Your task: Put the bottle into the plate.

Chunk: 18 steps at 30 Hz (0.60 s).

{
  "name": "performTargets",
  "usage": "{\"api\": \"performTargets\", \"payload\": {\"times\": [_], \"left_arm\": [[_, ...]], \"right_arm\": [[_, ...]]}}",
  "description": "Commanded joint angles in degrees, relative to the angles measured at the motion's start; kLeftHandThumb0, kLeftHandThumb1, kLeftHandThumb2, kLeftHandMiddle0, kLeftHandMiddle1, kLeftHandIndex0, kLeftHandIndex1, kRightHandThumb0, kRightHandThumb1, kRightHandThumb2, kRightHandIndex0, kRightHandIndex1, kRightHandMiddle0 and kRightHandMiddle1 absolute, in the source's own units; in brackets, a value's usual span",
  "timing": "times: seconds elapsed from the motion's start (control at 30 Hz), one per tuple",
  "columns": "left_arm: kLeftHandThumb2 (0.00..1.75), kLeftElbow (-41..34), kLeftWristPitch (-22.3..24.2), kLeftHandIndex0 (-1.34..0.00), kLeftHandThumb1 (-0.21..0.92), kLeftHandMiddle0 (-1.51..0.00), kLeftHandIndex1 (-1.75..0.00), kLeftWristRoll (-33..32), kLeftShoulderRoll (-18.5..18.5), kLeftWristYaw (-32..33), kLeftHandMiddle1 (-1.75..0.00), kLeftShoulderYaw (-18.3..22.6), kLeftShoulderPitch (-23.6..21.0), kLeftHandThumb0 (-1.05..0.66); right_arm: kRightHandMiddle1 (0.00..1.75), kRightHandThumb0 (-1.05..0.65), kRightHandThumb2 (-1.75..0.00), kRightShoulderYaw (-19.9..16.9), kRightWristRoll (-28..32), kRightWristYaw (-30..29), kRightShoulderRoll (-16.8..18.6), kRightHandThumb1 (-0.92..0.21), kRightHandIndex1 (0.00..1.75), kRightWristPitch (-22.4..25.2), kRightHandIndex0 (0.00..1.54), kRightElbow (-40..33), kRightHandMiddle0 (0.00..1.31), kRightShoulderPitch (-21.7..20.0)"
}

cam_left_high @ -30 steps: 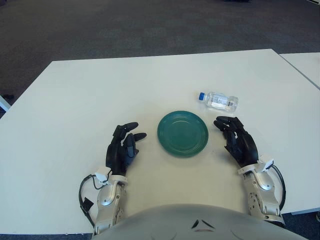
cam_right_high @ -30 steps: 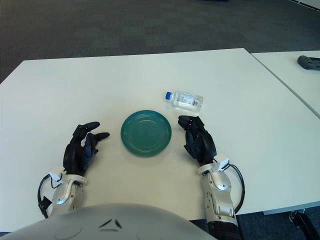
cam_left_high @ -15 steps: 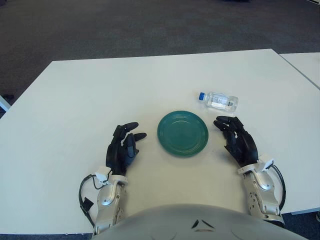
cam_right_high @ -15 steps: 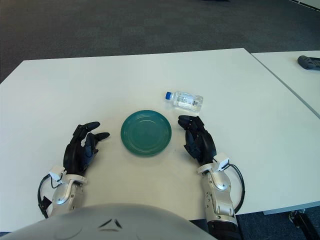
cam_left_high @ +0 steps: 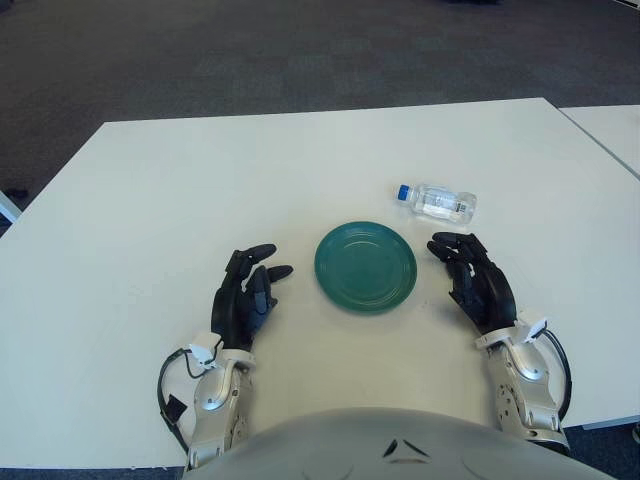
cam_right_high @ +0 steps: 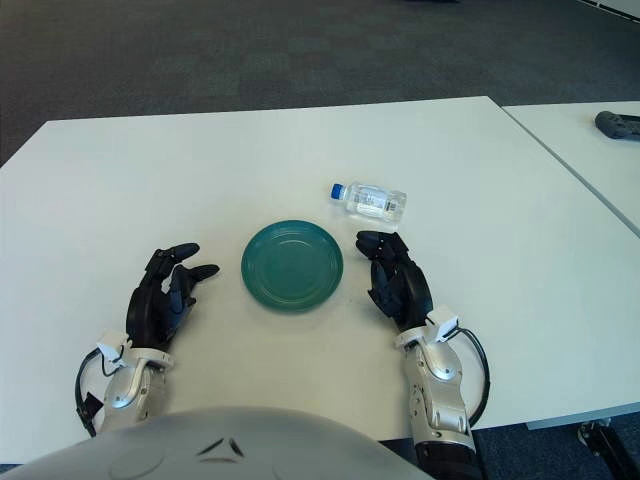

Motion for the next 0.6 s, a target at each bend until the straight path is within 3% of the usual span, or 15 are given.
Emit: {"api": "performTargets", "payload": {"times": [0.0,0.23,0.57], "left_arm": [[0.65,1.05,0.49,-0.33,0.92,-0.59,-1.17,0.38,-0.19,0.27,-1.12,-0.23,0.25,-0.72],[0.65,0.99,0.97,-0.33,0.92,-0.58,-1.17,0.7,-0.73,1.0,-1.13,-0.47,0.26,-0.72],[0.63,1.15,0.53,-0.33,0.92,-0.57,-1.15,0.52,-1.29,1.47,-1.12,-0.73,0.38,-0.72]], "right_arm": [[1.16,-0.68,-0.58,-2.42,-2.5,-2.7,-0.48,-0.92,0.79,-5.69,0.4,0.04,0.18,-3.89],[1.15,-0.67,-0.52,-5.45,-7.45,-6.9,-2.12,-0.92,0.81,-15.72,0.38,7.41,0.16,-10.6],[1.25,-0.62,-0.44,-7.1,-22.18,-16.2,-4.99,-0.89,0.92,-25.57,0.35,6.15,0.11,-14.8]]}}
